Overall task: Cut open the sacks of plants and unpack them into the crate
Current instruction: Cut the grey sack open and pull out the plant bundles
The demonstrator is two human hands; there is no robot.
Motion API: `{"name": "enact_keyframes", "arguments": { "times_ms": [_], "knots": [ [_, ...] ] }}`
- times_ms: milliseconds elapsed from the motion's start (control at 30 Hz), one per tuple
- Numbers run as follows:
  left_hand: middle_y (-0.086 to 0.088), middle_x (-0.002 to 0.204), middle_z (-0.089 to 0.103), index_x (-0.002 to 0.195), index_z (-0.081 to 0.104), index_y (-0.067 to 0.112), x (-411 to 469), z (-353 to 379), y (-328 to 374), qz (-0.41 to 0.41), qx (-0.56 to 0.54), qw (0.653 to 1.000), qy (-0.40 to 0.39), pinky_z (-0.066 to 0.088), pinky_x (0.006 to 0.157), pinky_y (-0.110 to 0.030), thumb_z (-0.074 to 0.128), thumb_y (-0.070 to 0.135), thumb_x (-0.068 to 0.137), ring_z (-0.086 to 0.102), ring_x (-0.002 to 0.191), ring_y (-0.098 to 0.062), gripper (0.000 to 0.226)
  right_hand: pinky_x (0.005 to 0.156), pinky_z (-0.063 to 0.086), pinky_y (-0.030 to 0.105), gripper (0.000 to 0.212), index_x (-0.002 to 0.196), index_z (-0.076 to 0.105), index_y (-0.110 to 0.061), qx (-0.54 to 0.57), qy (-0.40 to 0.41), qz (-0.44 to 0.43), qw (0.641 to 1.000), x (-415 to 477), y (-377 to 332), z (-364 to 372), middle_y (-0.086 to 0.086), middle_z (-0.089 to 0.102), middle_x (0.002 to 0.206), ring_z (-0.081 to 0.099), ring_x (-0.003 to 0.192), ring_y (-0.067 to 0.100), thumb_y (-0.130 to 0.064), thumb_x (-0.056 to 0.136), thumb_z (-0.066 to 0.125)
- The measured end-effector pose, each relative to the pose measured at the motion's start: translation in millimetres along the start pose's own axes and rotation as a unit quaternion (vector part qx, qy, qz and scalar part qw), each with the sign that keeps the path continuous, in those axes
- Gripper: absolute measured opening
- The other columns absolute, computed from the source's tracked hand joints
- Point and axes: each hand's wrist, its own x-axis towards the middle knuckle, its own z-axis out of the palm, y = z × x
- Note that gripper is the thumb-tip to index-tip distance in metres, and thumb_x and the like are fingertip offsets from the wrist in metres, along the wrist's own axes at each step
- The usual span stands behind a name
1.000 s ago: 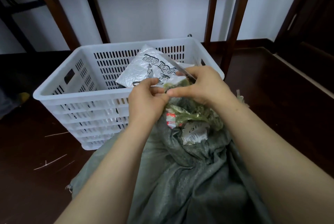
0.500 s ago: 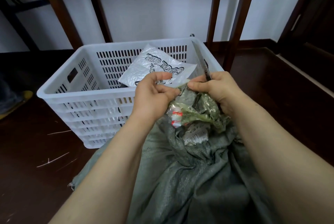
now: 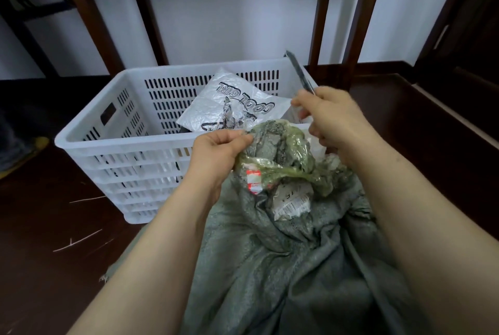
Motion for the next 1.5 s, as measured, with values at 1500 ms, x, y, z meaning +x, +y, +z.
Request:
{"name": "enact_keyframes", "arguments": {
  "times_ms": [1500],
  "knots": [
    [0.004, 0.051, 0.055, 0.063, 0.06, 0.018, -10, 18, 24, 0.096, 0.19, 0.977, 0.027, 0.037, 0.054, -0.028, 0.071, 0.038, 0.082, 0.045, 0.045, -0.015, 0.029, 0.031, 0.027, 0.013, 0.01, 0.076, 0.068, -0.017, 0.137, -0.097, 0.054, 0.984, -6, 14, 9, -0.009, 0.054, 0.044, 0.037, 0.03, -0.001, -0.011, 0.077, 0.076]
  ]
}}
